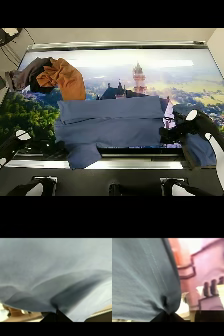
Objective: Fold the shirts.
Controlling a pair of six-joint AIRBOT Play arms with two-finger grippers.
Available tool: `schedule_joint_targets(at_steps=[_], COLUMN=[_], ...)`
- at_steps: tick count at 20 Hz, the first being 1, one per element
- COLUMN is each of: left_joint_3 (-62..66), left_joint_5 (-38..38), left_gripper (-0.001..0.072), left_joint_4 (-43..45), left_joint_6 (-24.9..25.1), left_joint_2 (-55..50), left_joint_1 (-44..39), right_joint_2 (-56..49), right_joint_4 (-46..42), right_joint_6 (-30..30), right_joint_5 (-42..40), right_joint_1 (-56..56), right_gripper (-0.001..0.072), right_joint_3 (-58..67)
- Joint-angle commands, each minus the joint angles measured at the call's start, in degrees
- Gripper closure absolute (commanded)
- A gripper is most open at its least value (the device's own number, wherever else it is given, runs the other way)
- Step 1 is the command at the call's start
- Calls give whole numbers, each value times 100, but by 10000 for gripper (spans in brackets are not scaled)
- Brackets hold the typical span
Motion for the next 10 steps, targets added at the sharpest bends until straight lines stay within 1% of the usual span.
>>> schedule_joint_targets(at_steps=[1,4,6,8,10], left_joint_3=[389,1325,1991,2601,3209], left_joint_5=[4,-146,11,319,345], left_gripper=[686,688,689,689,689], left_joint_4=[175,310,310,334,332], left_joint_6=[76,37,-232,-339,-337], left_joint_2=[210,542,476,168,-463], left_joint_1=[9,15,-11,11,63], right_joint_2=[2,254,238,85,-295], right_joint_4=[76,179,485,354,-17], right_joint_6=[-127,-157,-166,-157,-127], right_joint_5=[13,48,37,-179,-306], right_joint_1=[4,4,48,210,378], right_gripper=[670,671,672,672,671], right_joint_3=[173,756,1309,1849,2415])
